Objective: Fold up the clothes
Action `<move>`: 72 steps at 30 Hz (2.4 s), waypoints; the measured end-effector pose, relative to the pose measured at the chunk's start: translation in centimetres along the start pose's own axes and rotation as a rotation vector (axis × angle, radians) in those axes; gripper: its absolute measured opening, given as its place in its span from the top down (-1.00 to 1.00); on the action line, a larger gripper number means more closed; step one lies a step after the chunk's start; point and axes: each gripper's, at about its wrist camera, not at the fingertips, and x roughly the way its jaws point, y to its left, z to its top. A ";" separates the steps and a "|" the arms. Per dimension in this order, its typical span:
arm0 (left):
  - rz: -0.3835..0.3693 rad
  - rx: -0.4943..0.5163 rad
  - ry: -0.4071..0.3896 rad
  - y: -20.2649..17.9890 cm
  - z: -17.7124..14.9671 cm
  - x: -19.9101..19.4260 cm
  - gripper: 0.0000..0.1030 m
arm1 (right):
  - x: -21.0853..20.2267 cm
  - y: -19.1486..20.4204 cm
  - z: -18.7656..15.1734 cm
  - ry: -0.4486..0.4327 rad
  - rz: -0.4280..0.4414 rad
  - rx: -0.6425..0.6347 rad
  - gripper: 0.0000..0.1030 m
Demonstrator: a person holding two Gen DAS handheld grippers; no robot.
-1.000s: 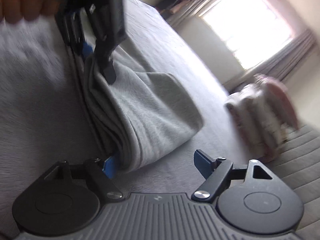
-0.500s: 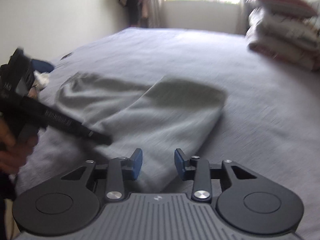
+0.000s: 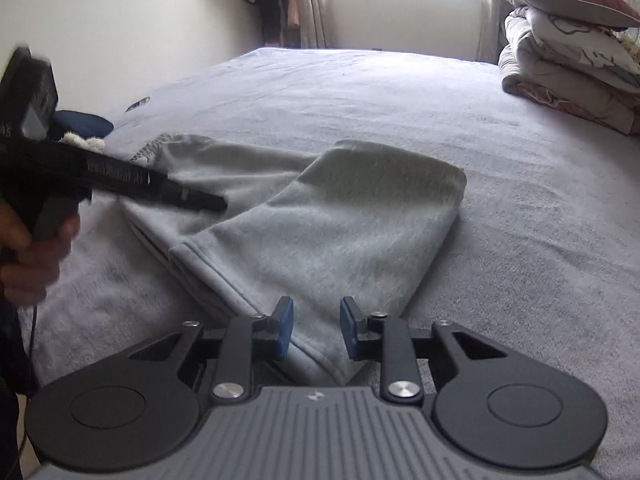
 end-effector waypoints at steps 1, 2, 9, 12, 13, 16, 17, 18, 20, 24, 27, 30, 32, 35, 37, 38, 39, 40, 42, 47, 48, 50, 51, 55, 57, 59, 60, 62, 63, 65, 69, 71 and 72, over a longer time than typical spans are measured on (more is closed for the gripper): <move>-0.020 -0.002 0.002 -0.2 0.0 0.4 0.21 | 0.5 0.0 -0.2 0.009 -0.003 0.001 0.42; -0.039 -0.003 0.005 -0.4 0.1 0.8 0.21 | 1.0 0.1 -0.5 0.017 -0.005 0.003 0.42; -0.024 -0.027 0.079 -0.6 -0.7 4.7 0.26 | 0.0 -3.0 1.4 0.020 -0.004 0.113 0.27; -0.003 -0.027 0.090 -0.5 -0.9 5.1 0.28 | -0.3 -5.4 2.2 -0.025 -0.082 0.193 0.27; -0.004 -0.029 0.090 -0.4 -0.8 5.1 0.28 | -0.2 -5.9 2.6 -0.034 -0.083 0.209 0.27; -0.010 -0.034 0.088 -0.2 -0.5 5.0 0.27 | 1.0 -6.6 4.1 -0.041 -0.054 0.216 0.22; -0.012 -0.035 0.088 -0.1 -0.4 5.0 0.25 | 1.6 -6.8 4.8 -0.036 -0.038 0.212 0.16; -0.013 -0.037 0.087 0.0 -0.3 4.9 0.24 | 2.3 -7.0 5.5 -0.031 -0.026 0.209 0.11; -0.017 -0.041 0.086 0.2 0.0 4.9 0.22 | 3.7 -7.6 6.8 -0.033 -0.017 0.215 0.10; -0.016 -0.050 0.085 0.7 0.5 5.0 0.10 | 7.3 -8.8 7.6 0.032 0.001 0.210 0.05; -0.004 -0.061 0.086 1.4 1.1 5.4 -0.10 | 9.0 -9.0 7.7 0.083 0.004 0.172 -0.14; 0.008 -0.072 0.087 2.1 1.6 5.8 -0.10 | 8.7 -9.5 8.9 0.082 0.025 0.189 -0.17; 0.015 -0.080 0.088 2.6 2.0 6.1 -0.10 | 7.9 -11.3 9.6 0.012 0.057 0.268 -0.23; 0.027 -0.091 0.089 3.3 2.6 6.5 -0.10 | 8.1 -14.3 9.8 -0.012 0.001 0.384 -0.26; 0.032 -0.089 0.099 3.6 2.4 6.8 -0.09 | 9.4 -15.9 9.2 0.018 0.021 0.456 -0.26; 0.030 -0.081 0.095 3.7 2.3 6.8 -0.09 | 10.0 -16.6 8.9 0.028 0.045 0.494 -0.26; 0.031 -0.073 0.095 3.6 2.3 6.8 -0.09 | 10.4 -17.0 8.6 0.027 0.067 0.524 -0.26; 0.033 -0.065 0.096 3.5 2.3 6.8 -0.10 | 10.7 -17.4 8.4 0.021 0.085 0.548 -0.26; 0.031 -0.059 0.100 3.6 2.4 6.8 -0.10 | 11.0 -17.9 8.4 -0.005 0.104 0.568 -0.34; 0.005 -0.078 0.102 4.2 2.4 6.9 -0.10 | 12.7 -18.0 8.9 -0.045 0.165 0.581 -0.53; 0.004 -0.077 0.102 4.3 2.3 7.0 -0.10 | 13.1 -17.9 9.1 -0.046 0.176 0.568 -0.53; 0.007 -0.068 0.099 4.1 2.3 7.0 -0.10 | 13.7 -17.5 9.6 -0.047 0.192 0.536 -0.54; 0.010 -0.057 0.098 4.0 2.2 7.0 -0.10 | 13.9 -17.1 9.9 -0.046 0.193 0.514 -0.46; 0.022 -0.021 0.092 3.5 2.0 7.1 -0.10 | 13.4 -16.5 10.3 -0.058 0.199 0.479 -0.02; 0.025 -0.012 0.088 3.4 2.0 7.1 -0.11 | 12.8 -16.3 10.4 -0.075 0.201 0.464 0.30; 0.026 -0.004 0.083 3.4 1.9 7.0 -0.11 | 12.4 -16.1 10.6 -0.097 0.209 0.451 0.43; 0.025 -0.002 0.081 3.4 1.8 7.0 -0.11 | 12.2 -15.9 10.7 -0.108 0.210 0.437 0.51; 0.021 -0.004 0.080 3.5 1.8 7.0 -0.11 | 11.7 -15.3 10.9 -0.131 0.208 0.402 0.56; 0.018 -0.008 0.080 3.6 1.8 7.0 -0.11 | 11.4 -14.9 11.0 -0.145 0.208 0.380 0.57; 0.010 -0.018 0.080 3.8 1.9 7.0 -0.11 | 10.6 -14.0 11.3 -0.180 0.210 0.323 0.59; -0.005 -0.043 0.074 4.1 1.8 6.8 -0.11 | 8.3 -11.3 11.6 -0.254 0.199 0.139 0.59; -0.010 -0.050 0.071 4.2 1.8 6.7 -0.11 | 7.3 -10.1 11.4 -0.280 0.196 0.066 0.59; -0.011 -0.051 0.070 4.2 1.7 6.7 -0.11 | 7.0 -9.6 11.2 -0.290 0.188 0.024 0.59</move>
